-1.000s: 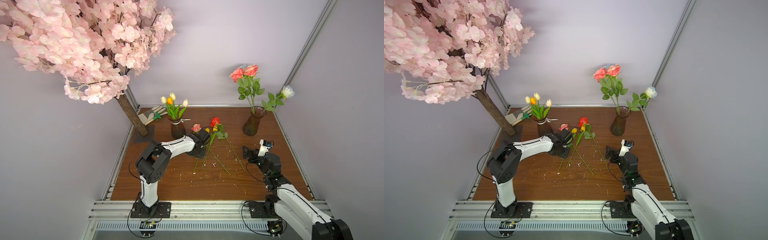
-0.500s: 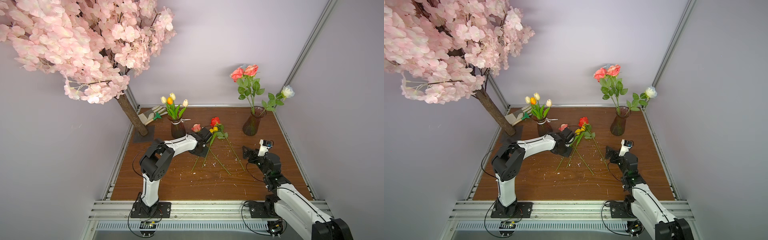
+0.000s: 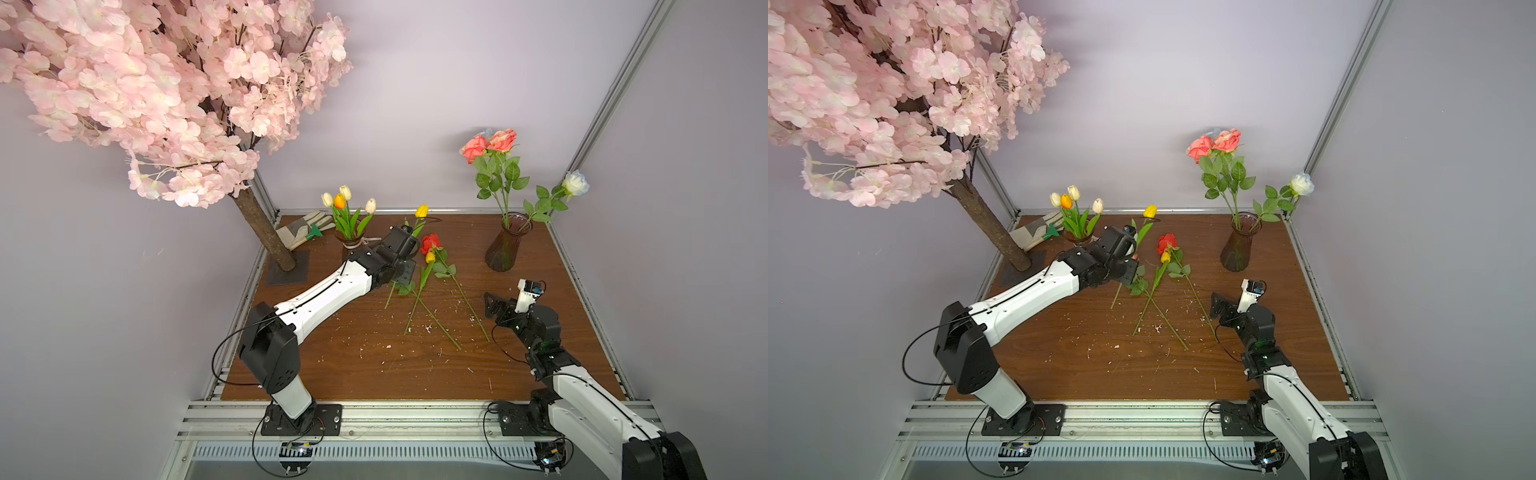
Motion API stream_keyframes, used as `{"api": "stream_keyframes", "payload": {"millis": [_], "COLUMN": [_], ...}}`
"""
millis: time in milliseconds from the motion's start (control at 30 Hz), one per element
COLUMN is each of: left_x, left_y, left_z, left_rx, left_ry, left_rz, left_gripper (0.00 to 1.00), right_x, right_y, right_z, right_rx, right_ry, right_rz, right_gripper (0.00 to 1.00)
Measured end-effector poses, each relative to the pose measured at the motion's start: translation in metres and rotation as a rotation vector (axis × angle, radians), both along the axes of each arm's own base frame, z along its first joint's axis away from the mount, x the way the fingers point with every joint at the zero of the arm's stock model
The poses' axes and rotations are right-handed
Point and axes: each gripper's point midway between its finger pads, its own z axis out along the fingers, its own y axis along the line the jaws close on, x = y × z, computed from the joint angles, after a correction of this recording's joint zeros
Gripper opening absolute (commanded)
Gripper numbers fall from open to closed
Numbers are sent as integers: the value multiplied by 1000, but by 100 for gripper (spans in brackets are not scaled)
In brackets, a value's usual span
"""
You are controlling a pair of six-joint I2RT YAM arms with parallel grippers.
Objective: Arrange the flowers in different vases according to their variety
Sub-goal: Pick up the flower at the center of the board, then insert the flower into the vase.
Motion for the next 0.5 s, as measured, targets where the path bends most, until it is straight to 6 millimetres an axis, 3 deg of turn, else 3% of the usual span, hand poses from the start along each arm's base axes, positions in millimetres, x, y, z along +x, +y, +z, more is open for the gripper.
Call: {"api": "stream_keyframes", "payload": {"millis": [167, 333, 500], "left_x": [18, 31, 50], "left_y": [30, 80, 116], "left_z": [61, 121, 169], "left_rx": [-37, -126, -192], "left_ry": [-200, -429, -605], "left_rz": [73, 180, 261], "left_gripper": [0, 0, 0], "right_x": [0, 0, 1], "right_y": [0, 0, 1], "right_z": [-1, -1, -1], "right_rx": [-1, 0, 1], "right_ry": [5, 3, 2], "right_rz": [0, 1, 3], "right_gripper": [99, 100, 100]}}
